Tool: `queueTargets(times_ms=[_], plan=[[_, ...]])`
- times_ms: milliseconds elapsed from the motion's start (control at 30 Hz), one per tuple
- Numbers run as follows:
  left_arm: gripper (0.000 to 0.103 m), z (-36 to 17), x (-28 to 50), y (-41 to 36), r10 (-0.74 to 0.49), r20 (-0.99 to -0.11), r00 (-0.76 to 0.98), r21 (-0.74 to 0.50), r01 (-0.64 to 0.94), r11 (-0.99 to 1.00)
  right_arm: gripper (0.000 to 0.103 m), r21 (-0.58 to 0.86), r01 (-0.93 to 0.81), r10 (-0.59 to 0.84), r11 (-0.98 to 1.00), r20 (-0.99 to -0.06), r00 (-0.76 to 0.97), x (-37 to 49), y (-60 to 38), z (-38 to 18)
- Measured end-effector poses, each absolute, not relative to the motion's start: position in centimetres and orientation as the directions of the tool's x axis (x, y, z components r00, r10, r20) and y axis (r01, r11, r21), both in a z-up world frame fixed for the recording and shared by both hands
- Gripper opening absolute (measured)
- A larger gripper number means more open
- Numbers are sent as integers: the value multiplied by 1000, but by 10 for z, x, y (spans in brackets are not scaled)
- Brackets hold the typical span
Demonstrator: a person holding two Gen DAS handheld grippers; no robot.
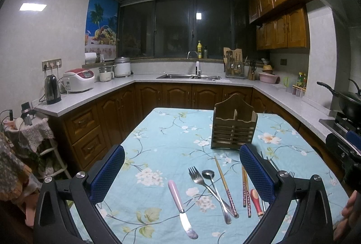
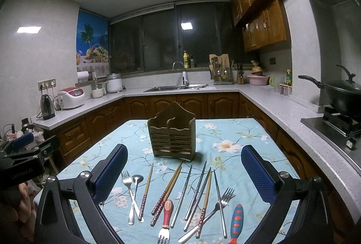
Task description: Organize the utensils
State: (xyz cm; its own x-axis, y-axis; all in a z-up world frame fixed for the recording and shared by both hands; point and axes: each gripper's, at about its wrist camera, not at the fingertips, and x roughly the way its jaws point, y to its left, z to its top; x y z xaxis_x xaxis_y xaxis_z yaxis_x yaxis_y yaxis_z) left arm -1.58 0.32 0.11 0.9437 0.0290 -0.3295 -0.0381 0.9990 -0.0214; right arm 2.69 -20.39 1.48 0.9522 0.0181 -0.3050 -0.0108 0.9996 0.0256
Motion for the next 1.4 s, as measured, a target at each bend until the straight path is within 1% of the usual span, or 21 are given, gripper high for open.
queueTargets(times_ms=[767,1000,1167,1400], plan=[[102,-1,-16,4,26,-331,943,-24,-36,999,102,28,-14,22,999,-306,952,27,-203,13],[102,-2,-12,8,23,-348,937,-20,-32,999,102,34,-17,27,999,-317,948,30,-204,9],[102,-3,-4,9,18,-373,928,-18,-27,999,102,39,-16,28,999,-333,943,34,-207,3],[102,-9,27,19,-11,-464,886,-54,-16,998,102,58,-5,28,998,-411,911,53,-217,-4]])
